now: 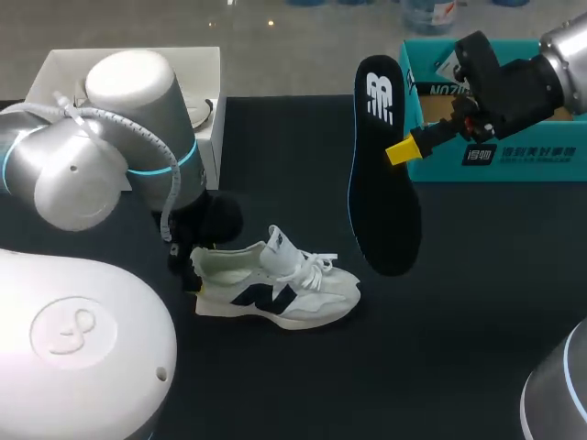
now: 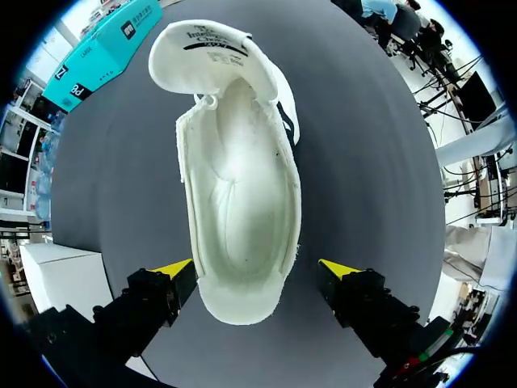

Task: Take the shoe out of the shoebox, open the shoe tongue, remove and reinsert the insole, then place the shoe into the shoebox

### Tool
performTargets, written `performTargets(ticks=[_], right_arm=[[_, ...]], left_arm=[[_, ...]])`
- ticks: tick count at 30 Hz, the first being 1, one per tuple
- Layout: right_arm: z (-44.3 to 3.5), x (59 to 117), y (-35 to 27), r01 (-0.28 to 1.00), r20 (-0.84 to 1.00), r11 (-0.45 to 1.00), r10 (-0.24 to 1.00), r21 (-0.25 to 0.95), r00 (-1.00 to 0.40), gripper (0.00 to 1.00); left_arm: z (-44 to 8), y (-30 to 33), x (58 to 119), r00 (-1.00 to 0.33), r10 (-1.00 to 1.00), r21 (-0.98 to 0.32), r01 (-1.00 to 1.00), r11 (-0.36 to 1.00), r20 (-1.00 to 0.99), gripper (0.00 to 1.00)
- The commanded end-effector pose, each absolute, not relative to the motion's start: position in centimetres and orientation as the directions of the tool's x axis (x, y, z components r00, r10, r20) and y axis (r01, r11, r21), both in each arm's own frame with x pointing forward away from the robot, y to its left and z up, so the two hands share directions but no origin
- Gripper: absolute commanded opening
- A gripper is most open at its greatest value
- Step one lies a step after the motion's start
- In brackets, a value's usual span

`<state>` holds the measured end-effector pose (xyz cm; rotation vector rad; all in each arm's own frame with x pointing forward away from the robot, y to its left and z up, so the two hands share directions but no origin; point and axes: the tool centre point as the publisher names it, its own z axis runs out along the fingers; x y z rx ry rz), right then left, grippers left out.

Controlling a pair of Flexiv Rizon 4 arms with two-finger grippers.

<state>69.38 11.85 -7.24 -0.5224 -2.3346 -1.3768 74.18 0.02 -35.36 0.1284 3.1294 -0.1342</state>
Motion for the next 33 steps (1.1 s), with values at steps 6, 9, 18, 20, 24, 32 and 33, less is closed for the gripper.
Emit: performTargets(ticks=[6, 9, 18, 20, 24, 32, 33], right_arm=[[-7.3, 69.5, 12.0, 0.495, 0.497, 0.453, 0.123, 0.741, -0.859, 0.00], [-7.3, 69.5, 12.0, 0.495, 0.497, 0.453, 0.123, 0.741, -0.859, 0.00], [-7.3, 69.5, 12.0, 0.495, 0.497, 0.453, 0.123, 0.741, -0.859, 0.00], [-7.3, 69.5, 12.0, 0.495, 0.497, 0.453, 0.123, 0.741, -0.859, 0.00], [-7.3, 69.5, 12.0, 0.495, 0.497, 0.453, 0.123, 0.741, -0.859, 0.00], [-7.3, 69.5, 12.0, 0.495, 0.497, 0.453, 0.123, 0.741, -0.859, 0.00], [-7.3, 69.5, 12.0, 0.495, 0.497, 0.453, 0.123, 0.741, -0.859, 0.00]], left_arm=[[-33.9, 1.4, 74.1, -0.998, 0.068, -0.110, 0.065, 0.992, 0.018, 1.00], [-33.5, 1.8, 74.0, -0.997, 0.075, -0.122, 0.073, 0.990, 0.015, 1.00], [-32.8, 1.8, 73.2, -0.993, 0.121, -0.122, 0.120, 0.985, -0.004, 1.00], [-32.7, 1.7, 72.9, -0.994, 0.110, -0.093, 0.112, 0.989, -0.027, 1.00], [-32.7, 1.7, 72.9, -0.994, 0.110, -0.093, 0.112, 0.989, -0.027, 1.00], [-32.7, 1.7, 72.9, -0.994, 0.110, -0.093, 0.112, 0.989, -0.027, 1.00], [-32.7, 1.7, 72.9, -0.994, 0.110, -0.093, 0.112, 0.989, -0.027, 1.00]])
